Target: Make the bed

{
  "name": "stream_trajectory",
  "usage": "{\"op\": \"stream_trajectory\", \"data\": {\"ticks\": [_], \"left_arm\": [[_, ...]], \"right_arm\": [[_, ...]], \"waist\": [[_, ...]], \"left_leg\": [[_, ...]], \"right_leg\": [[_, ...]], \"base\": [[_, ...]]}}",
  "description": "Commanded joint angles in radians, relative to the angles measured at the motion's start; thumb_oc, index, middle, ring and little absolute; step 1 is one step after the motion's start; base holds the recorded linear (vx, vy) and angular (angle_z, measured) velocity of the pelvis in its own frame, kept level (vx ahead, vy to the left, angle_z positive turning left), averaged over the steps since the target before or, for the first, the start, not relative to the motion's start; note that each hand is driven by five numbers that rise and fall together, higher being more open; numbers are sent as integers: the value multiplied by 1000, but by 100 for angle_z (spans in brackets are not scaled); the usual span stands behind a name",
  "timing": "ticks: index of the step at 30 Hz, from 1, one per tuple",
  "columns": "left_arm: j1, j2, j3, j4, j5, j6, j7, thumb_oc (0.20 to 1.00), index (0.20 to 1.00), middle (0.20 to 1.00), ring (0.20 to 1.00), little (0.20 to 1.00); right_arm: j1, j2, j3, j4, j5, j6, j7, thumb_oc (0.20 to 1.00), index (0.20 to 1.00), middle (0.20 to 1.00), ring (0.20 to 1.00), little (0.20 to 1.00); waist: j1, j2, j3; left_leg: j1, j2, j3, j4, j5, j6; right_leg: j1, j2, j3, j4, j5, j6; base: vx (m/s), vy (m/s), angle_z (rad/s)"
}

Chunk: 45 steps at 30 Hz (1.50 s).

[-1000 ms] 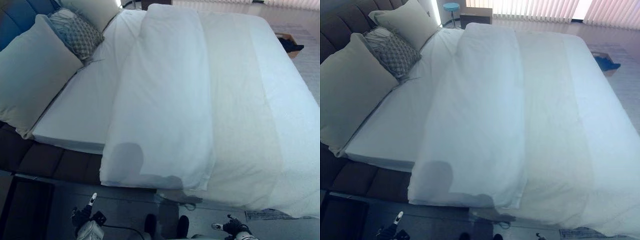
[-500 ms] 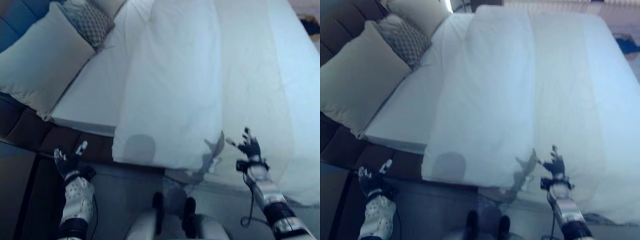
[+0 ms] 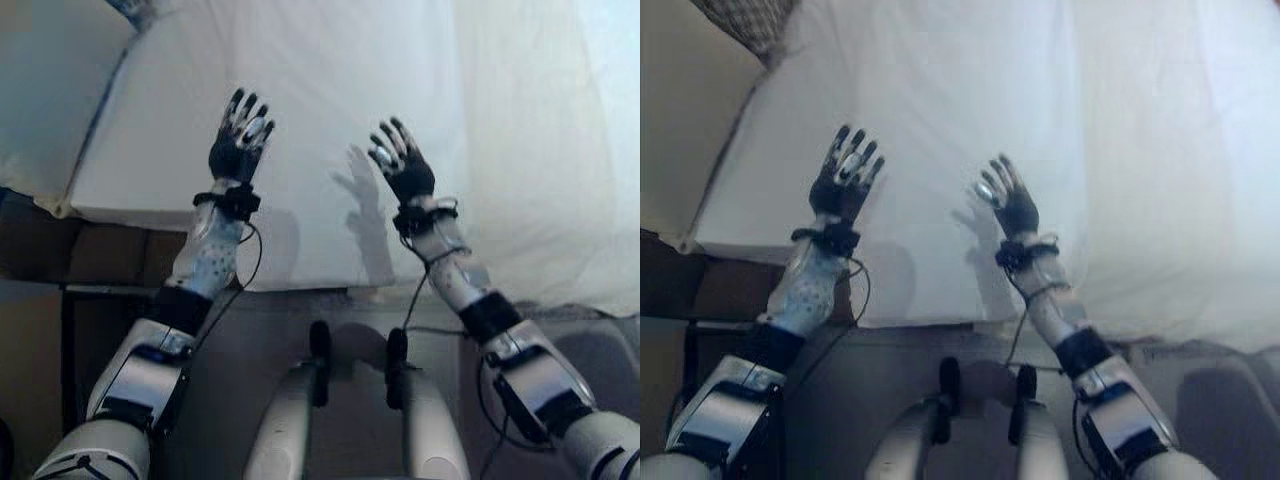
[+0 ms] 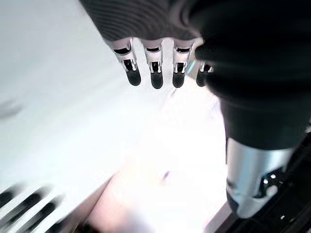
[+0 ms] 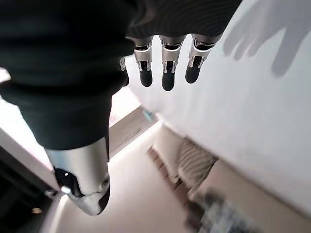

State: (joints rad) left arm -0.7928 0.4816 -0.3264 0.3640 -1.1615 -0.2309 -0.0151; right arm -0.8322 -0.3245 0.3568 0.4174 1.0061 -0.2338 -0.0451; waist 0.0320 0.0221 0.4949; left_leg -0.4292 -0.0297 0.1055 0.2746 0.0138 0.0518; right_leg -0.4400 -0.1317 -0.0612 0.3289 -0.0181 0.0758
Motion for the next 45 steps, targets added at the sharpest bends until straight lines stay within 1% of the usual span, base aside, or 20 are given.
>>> {"op": "stream_trajectory", "data": {"ticks": [1, 5, 7, 15, 18, 19, 20, 21, 26, 28, 29, 34, 35, 36, 39, 40, 41, 42, 43, 45], "left_arm": [[-43, -8, -6, -21, -95, 26, -93, 1000, 1000, 1000, 1000, 1000], [-92, -70, -29, 50, -127, 68, -123, 1000, 1000, 1000, 1000, 1000], [-124, -78, -36, 72, -135, 63, -127, 1000, 1000, 1000, 1000, 1000], [-281, -101, -3, 217, -114, 3, -49, 1000, 1000, 1000, 1000, 1000], [-311, -103, 16, 269, -97, -20, -4, 1000, 1000, 1000, 1000, 1000], [-311, -105, 26, 284, -95, -27, 10, 1000, 1000, 1000, 1000, 1000], [-313, -105, 27, 284, -94, -27, 11, 1000, 1000, 1000, 1000, 1000], [-312, -110, 51, 318, -81, -43, 56, 1000, 1000, 1000, 1000, 1000], [-271, -134, 116, 382, -62, -104, 207, 1000, 1000, 1000, 1000, 1000], [-264, -135, 127, 405, -56, -104, 230, 1000, 1000, 1000, 1000, 1000], [-239, -134, 148, 430, -27, -110, 270, 1000, 1000, 1000, 1000, 1000], [-205, -123, 175, 477, -14, -94, 281, 1000, 1000, 1000, 1000, 1000], [-162, -100, 202, 520, 20, -88, 301, 1000, 1000, 1000, 1000, 1000], [-162, -101, 202, 521, 22, -88, 302, 1000, 1000, 1000, 1000, 1000], [-85, -81, 247, 530, 42, -86, 314, 1000, 1000, 1000, 1000, 1000], [-24, -83, 292, 528, 40, -94, 329, 1000, 1000, 1000, 1000, 1000], [13, -83, 315, 538, 42, -90, 337, 1000, 1000, 1000, 1000, 1000], [18, -85, 314, 537, 42, -89, 336, 1000, 1000, 1000, 1000, 1000], [102, -84, 369, 556, 68, -82, 354, 1000, 1000, 1000, 1000, 1000], [148, -89, 385, 554, 82, -86, 364, 1000, 1000, 1000, 1000, 1000]], "right_arm": [[-48, 22, 12, -49, 125, -62, 84, 1000, 1000, 1000, 1000, 1000], [-108, 71, 19, 23, 165, -53, 110, 1000, 1000, 1000, 1000, 1000], [-143, 69, 28, 48, 173, -51, 111, 1000, 1000, 1000, 1000, 1000], [-285, 83, 9, 215, 207, -68, 32, 1000, 1000, 1000, 1000, 1000], [-326, 77, 16, 280, 199, -57, -4, 1000, 1000, 1000, 1000, 1000], [-334, 72, 16, 295, 190, -53, -15, 1000, 1000, 1000, 1000, 1000], [-336, 72, 16, 296, 190, -53, -16, 1000, 1000, 1000, 1000, 1000], [-348, 64, 13, 336, 160, -53, -62, 1000, 1000, 1000, 1000, 1000], [-307, 85, -55, 409, 114, -86, -228, 1000, 1000, 1000, 1000, 1000], [-302, 91, -69, 429, 108, -87, -252, 1000, 1000, 1000, 1000, 1000], [-275, 110, -100, 471, 124, -87, -278, 1000, 1000, 1000, 1000, 1000], [-252, 100, -115, 515, 87, -66, -294, 1000, 1000, 1000, 1000, 1000], [-201, 65, -138, 551, 60, -49, -299, 1000, 1000, 1000, 1000, 1000], [-201, 65, -138, 552, 59, -48, -299, 1000, 1000, 1000, 1000, 1000], [-112, 18, -196, 590, 41, -40, -310, 1000, 1000, 1000, 1000, 1000], [-52, -12, -254, 613, 31, -36, -326, 1000, 1000, 1000, 1000, 1000], [-14, -25, -285, 631, 25, -34, -335, 1000, 1000, 1000, 1000, 1000], [-9, -25, -286, 631, 24, -34, -334, 1000, 1000, 1000, 1000, 1000], [68, -44, -347, 648, 17, -36, -352, 1000, 1000, 1000, 1000, 1000], [111, -54, -368, 654, -4, -32, -362, 1000, 1000, 1000, 1000, 1000]], "waist": [[-24, -9, -17], [-23, -18, 0], [-22, -21, 9], [-26, -37, 25], [-25, -37, 25], [-23, -35, 25], [-24, -35, 25], [-25, -33, 25], [-32, -28, 25], [-33, -26, 25], [-30, -20, 25], [-32, -15, 25], [-34, -14, 25], [-34, -13, 25], [-36, -9, 25], [-38, -7, 25], [-38, -4, 25], [-37, -3, 25], [-39, 0, 25], [-39, 1, 25]], "left_leg": [[36, -62, -51, -22, -79, -39], [18, -53, -55, -31, -70, -48], [0, -50, -59, -33, -64, -54], [-137, -43, -72, -2, -63, -69], [-209, -42, -69, 39, -76, -71], [-212, -41, -77, 55, -105, -75], [-218, -42, -76, 58, -101, -75], [-262, -42, -74, 91, -118, -75], [-337, -43, -69, 143, -140, -76], [-347, -43, -70, 146, -140, -77], [-360, -44, -71, 151, -142, -76], [-360, -46, -70, 154, -143, -77], [-355, -48, -71, 156, -146, -75], [-355, -48, -71, 157, -147, -75], [-349, -51, -72, 161, -149, -75], [-360, -53, -62, 156, -126, -71], [-334, -53, -71, 158, -149, -74], [-329, -54, -71, 158, -150, -74], [-332, -55, -62, 153, -129, -70], [-303, -57, -70, 155, -149, -72]], "right_leg": [[27, 35, 34, -148, 40, 42], [24, 41, 10, -179, 56, 39], [12, 41, 0, -182, 58, 37], [-109, 43, -29, -155, 53, 32], [-184, 39, -41, -102, 40, 29], [-191, 43, -36, -76, 11, 34], [-197, 41, -36, -73, 14, 33], [-247, 39, -39, -23, -6, 33], [-321, 32, -48, 35, -31, 28], [-332, 30, -49, 41, -34, 27], [-344, 27, -55, 48, -38, 25], [-347, 24, -58, 59, -46, 24], [-344, 21, -59, 70, -53, 22], [-343, 21, -59, 71, -54, 22], [-338, 18, -62, 78, -59, 20], [-350, 12, -73, 74, -40, 12], [-328, 16, -63, 83, -63, 18], [-324, 16, -63, 84, -65, 18], [-328, 10, -73, 79, -45, 12], [-299, 13, -63, 84, -65, 17]], "base": [[48, 49, 27], [57, -60, 6], [25, -80, 0], [25, -66, 6], [33, -6, 1], [81, -13, 6], [107, -6, 12], [30, -3, 12], [39, -7, 13], [35, 4, 3], [30, 5, -2], [8, 0, 0], [0, 0, 0], [0, 0, 0], [-15, -9, 5], [0, 0, 0], [0, 0, 0], [-5, 6, 4], [-13, 5, 7], [-11, 11, 8]]}}
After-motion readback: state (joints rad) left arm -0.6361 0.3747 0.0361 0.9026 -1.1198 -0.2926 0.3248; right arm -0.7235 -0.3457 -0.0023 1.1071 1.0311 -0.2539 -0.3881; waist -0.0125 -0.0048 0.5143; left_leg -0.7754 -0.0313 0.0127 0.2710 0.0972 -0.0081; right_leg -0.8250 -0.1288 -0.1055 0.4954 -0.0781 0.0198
